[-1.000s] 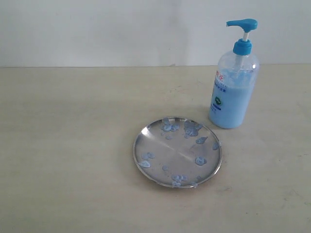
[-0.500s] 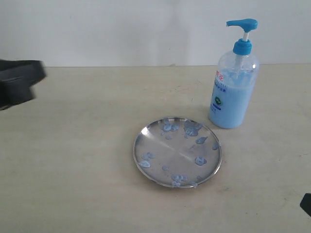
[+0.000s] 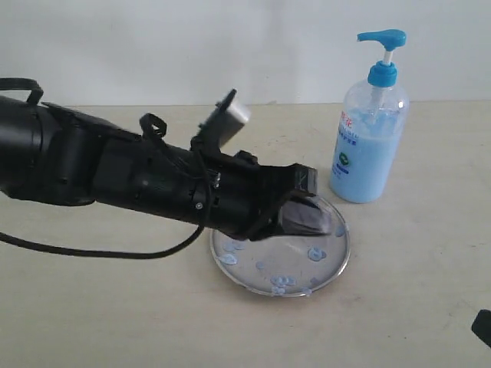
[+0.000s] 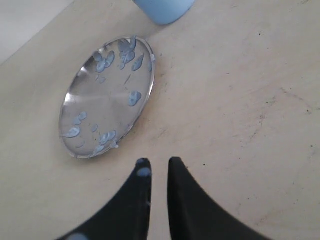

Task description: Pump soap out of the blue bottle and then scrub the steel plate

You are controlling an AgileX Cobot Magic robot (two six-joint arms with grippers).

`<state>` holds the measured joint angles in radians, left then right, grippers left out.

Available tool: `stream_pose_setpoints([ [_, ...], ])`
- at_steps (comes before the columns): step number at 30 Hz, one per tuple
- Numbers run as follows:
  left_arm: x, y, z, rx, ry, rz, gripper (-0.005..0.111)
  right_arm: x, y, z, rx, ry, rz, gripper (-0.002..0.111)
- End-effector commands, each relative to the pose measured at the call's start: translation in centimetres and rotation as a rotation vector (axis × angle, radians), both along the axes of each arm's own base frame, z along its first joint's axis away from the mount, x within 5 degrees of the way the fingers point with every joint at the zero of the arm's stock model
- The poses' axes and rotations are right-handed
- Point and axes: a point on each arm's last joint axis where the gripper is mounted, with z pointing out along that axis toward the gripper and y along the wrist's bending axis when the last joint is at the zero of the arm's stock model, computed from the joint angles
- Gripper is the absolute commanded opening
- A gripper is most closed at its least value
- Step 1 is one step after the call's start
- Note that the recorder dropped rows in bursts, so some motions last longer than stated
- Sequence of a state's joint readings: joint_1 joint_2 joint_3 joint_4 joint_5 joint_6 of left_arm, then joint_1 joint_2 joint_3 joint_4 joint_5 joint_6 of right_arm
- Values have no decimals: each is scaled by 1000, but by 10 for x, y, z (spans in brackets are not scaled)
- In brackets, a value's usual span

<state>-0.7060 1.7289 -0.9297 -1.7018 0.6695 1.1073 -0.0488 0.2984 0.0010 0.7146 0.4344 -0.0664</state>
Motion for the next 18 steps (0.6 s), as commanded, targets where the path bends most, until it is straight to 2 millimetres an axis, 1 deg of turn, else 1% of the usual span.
stream_pose_setpoints([
  [1,-29,4,13,-99,76,-395,4,0,0,1,-3,-6,1,1],
  [2,-34,9,9,-21,116,-449,4,0,0,1,-3,-6,1,1],
  [3,-35,15,1,114,137,-487,4,0,0,1,-3,-6,1,1],
  [5,-30,34,-15,484,139,-503,4,0,0,1,-3,-6,1,1],
  [6,-24,41,-20,632,120,-497,4,0,0,1,-3,-6,1,1],
  [7,-14,50,-22,795,86,-464,4,0,0,1,-3,-6,1,1],
  [8,-2,56,-21,918,36,-422,4,0,0,1,-3,-6,1,1],
  [9,8,57,-17,982,-13,-394,4,0,0,1,-3,-6,1,1],
  [11,30,51,-2,1034,-149,-357,4,0,0,1,-3,-6,1,1],
  [13,49,36,15,983,-242,-308,4,0,0,1,-3,-6,1,1],
  [14,58,27,20,950,-273,-297,4,0,0,1,-3,-6,1,1],
  [16,71,12,23,893,-311,-309,4,0,0,1,-3,-6,1,1],
  [17,79,4,20,880,-325,-323,4,0,0,1,-3,-6,1,1],
  [18,86,-2,13,880,-323,-334,4,0,0,1,-3,-6,1,1],
])
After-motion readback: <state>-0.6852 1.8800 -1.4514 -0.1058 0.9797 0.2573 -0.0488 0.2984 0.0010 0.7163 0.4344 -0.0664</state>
